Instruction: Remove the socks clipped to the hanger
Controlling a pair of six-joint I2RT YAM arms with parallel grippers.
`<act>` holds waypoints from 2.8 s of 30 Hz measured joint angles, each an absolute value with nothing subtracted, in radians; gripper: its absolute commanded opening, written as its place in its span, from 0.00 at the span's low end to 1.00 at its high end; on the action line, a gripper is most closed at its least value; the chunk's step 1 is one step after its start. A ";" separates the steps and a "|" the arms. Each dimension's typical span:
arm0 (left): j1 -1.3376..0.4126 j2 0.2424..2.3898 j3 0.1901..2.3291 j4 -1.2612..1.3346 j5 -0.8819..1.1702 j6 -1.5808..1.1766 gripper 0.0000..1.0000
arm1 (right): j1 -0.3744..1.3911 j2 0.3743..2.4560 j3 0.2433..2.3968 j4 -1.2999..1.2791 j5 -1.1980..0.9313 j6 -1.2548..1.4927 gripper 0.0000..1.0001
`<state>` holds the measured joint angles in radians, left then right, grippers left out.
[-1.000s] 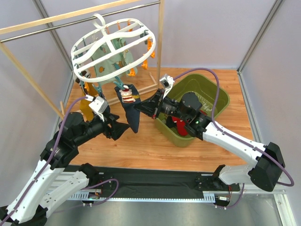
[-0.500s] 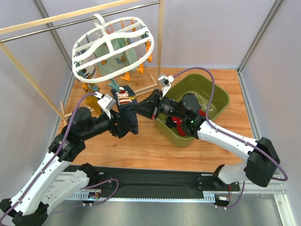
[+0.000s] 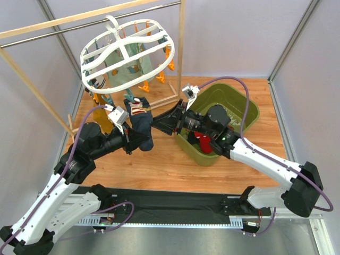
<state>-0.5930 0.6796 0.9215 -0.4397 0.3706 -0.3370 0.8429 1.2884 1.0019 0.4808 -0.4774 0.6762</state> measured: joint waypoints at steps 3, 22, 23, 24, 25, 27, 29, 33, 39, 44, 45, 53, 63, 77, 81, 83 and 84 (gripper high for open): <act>-0.593 0.671 0.913 -0.437 0.374 -0.340 0.00 | 0.843 1.240 1.060 0.318 -0.403 0.571 0.47; -0.593 0.669 0.895 -0.402 0.400 -0.382 0.00 | 0.844 1.431 1.687 -0.019 -0.410 0.229 0.75; -0.593 0.669 0.894 -0.401 0.402 -0.384 0.00 | 0.844 1.449 1.699 -0.033 -0.414 0.222 0.80; -0.593 0.669 0.894 -0.400 0.403 -0.385 0.00 | 0.846 1.462 1.706 -0.042 -0.414 0.217 0.82; -0.593 0.669 0.894 -0.399 0.405 -0.386 0.00 | 0.847 1.477 1.711 -0.054 -0.417 0.211 0.82; -0.593 0.666 0.891 -0.396 0.410 -0.389 0.00 | 0.850 1.501 1.716 -0.080 -0.420 0.205 0.83; -0.593 0.662 0.883 -0.392 0.413 -0.390 0.00 | 0.854 1.518 1.720 -0.099 -0.418 0.198 0.83; -0.593 0.657 0.879 -0.388 0.418 -0.392 0.00 | 0.863 1.554 1.750 -0.139 -0.409 0.183 0.83; -0.593 0.651 0.879 -0.382 0.419 -0.392 0.00 | 0.896 1.583 1.796 -0.184 -0.347 0.141 0.82; -0.593 0.645 0.879 -0.381 0.422 -0.392 0.00 | 0.936 1.583 1.796 -0.186 -0.263 0.103 0.81; -0.593 0.643 0.879 -0.381 0.424 -0.392 0.00 | 0.942 1.583 1.796 -0.186 -0.248 0.099 0.80; -0.593 0.642 0.879 -0.381 0.434 -0.392 0.00 | 0.948 1.600 1.796 -0.159 -0.192 0.093 0.71; -0.593 0.643 0.879 -0.381 0.437 -0.390 0.00 | 0.973 1.628 1.795 -0.105 -0.162 0.112 0.61; -0.593 0.644 0.879 -0.381 0.437 -0.390 0.00 | 0.973 1.627 1.736 0.040 -0.147 0.186 0.00; -0.593 0.643 0.877 -0.381 0.436 -0.390 0.00 | 0.973 1.627 1.726 0.044 -0.147 0.186 0.00; -0.593 0.641 0.871 -0.381 0.436 -0.391 0.00 | 0.973 1.627 1.723 0.047 -0.147 0.186 0.00; -0.593 0.639 0.866 -0.381 0.436 -0.391 0.00 | 0.973 1.627 1.721 0.049 -0.147 0.186 0.00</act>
